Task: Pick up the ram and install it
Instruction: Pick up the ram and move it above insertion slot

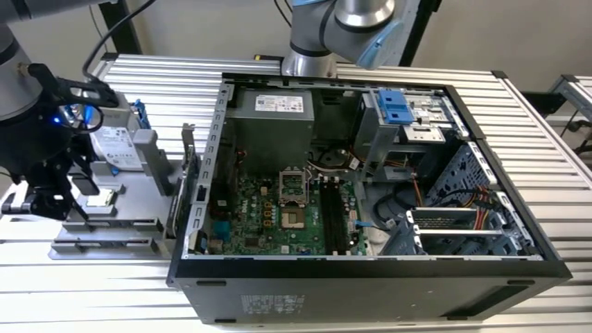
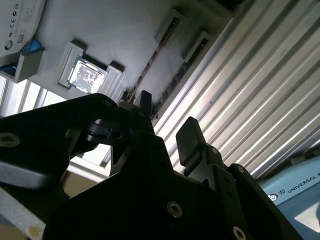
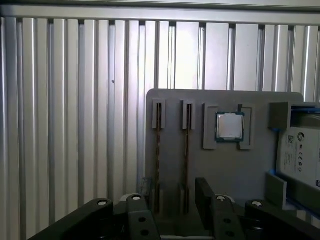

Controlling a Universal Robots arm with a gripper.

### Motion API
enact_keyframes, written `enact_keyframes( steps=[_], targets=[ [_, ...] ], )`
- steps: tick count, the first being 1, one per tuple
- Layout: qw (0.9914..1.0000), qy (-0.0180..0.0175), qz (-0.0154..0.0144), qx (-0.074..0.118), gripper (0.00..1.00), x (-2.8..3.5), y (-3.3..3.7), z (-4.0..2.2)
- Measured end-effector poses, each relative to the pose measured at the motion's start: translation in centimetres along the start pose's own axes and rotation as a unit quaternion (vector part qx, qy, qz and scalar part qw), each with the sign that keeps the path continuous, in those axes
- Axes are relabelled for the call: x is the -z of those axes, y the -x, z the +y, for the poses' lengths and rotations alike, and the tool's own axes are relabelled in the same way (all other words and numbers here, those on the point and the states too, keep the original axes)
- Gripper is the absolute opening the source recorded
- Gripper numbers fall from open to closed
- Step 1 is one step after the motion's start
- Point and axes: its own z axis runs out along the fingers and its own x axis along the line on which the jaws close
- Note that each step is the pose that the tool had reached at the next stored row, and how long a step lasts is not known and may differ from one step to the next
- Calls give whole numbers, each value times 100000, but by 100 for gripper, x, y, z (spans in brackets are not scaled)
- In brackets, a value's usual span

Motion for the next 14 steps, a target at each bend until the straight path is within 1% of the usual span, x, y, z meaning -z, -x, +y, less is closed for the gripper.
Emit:
enact_keyframes(
  steps=[14],
  targets=[
    [100000,2,142,-150,100,-98,-1,-1]
  ],
)
